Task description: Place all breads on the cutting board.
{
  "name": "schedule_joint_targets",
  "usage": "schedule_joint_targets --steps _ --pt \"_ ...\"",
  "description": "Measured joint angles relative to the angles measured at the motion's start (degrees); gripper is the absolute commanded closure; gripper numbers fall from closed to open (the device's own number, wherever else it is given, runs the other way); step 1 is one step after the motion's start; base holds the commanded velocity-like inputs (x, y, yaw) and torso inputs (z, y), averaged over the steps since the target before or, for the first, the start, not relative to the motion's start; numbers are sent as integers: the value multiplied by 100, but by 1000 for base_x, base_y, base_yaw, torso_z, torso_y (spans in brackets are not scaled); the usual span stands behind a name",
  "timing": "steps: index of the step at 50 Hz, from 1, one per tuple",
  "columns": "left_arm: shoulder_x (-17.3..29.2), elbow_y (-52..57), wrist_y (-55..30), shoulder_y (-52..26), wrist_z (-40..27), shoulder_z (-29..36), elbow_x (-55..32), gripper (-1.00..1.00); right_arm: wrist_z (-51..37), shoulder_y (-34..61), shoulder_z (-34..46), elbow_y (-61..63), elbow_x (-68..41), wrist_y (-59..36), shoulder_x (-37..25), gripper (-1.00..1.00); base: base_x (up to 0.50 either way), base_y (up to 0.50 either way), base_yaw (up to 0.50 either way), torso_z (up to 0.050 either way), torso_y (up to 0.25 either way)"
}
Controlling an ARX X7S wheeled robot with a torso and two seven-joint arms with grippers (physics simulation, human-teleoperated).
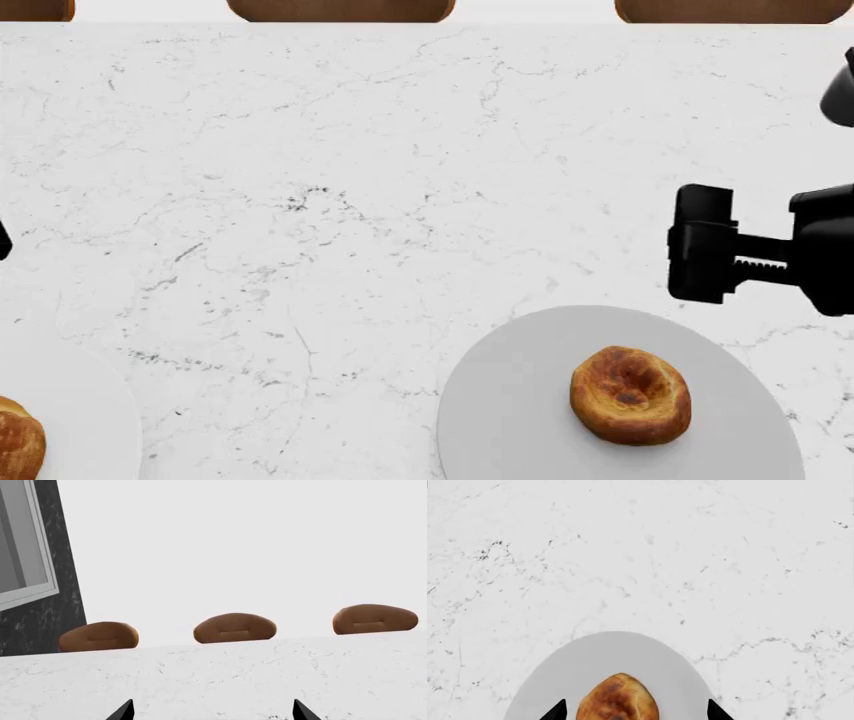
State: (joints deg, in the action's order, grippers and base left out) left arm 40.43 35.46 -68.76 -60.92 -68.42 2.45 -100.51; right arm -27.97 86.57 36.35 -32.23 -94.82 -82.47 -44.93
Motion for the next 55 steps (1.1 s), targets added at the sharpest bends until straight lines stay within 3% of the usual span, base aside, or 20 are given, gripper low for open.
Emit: schedule_joint_targets --steps 23,55 --pt "48 21 75 57 36 59 40 -100 1016 -124 480 -479 775 383 161 -100 0 0 0 0 0" --pt "137 64 184 161 52 114 60 -100 1676 -420 857 -742 1136 709 452 -100 0 0 0 0 0"
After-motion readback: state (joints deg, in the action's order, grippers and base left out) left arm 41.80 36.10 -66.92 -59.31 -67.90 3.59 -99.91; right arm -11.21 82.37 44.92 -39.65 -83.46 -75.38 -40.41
